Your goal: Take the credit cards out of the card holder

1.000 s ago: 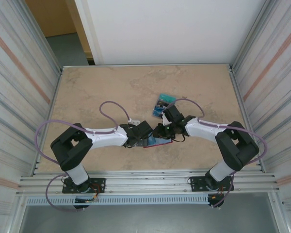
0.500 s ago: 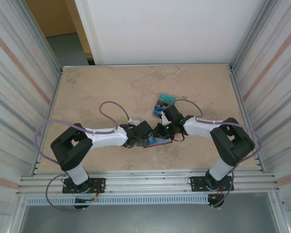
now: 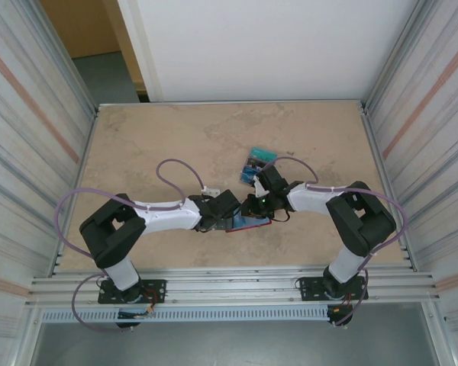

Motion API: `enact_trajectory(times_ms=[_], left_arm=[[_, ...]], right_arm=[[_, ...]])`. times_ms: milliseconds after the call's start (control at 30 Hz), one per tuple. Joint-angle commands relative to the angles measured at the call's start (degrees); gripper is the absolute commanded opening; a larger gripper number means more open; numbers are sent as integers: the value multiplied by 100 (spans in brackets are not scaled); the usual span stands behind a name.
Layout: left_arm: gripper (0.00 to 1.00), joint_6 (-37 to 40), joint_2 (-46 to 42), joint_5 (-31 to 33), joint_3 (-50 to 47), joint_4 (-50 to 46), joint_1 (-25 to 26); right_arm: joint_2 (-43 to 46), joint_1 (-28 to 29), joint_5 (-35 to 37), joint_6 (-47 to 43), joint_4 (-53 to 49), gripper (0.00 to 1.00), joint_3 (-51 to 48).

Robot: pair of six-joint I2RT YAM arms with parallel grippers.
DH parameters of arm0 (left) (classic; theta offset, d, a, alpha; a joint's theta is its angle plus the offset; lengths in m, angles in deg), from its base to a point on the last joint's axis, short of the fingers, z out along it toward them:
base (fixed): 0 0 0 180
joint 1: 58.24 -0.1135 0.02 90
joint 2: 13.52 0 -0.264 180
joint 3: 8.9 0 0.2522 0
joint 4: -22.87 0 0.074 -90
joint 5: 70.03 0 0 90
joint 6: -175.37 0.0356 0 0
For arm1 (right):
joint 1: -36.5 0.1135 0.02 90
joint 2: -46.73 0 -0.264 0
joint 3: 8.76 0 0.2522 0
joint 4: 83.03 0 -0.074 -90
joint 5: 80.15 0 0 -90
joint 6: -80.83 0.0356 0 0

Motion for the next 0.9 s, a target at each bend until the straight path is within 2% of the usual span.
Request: enact_trajectory(times_ms=[0,467,600,867], left_arm=[[99,-30,107,-12,-170,-210,-55],[99,-13,171,-41,-83,-282,-53],[99,-1,182,-37,-50,-294,-60],[99,-5,151,-28,-28,-350,-59]], right_arm=[[-131,-48,-172,-137,63,19,60],[-30,-333,-1054,118,748,13,-387],[-32,-330,-1092,116,758,11,-405],[2,-342,-845,125,686,0,-435]])
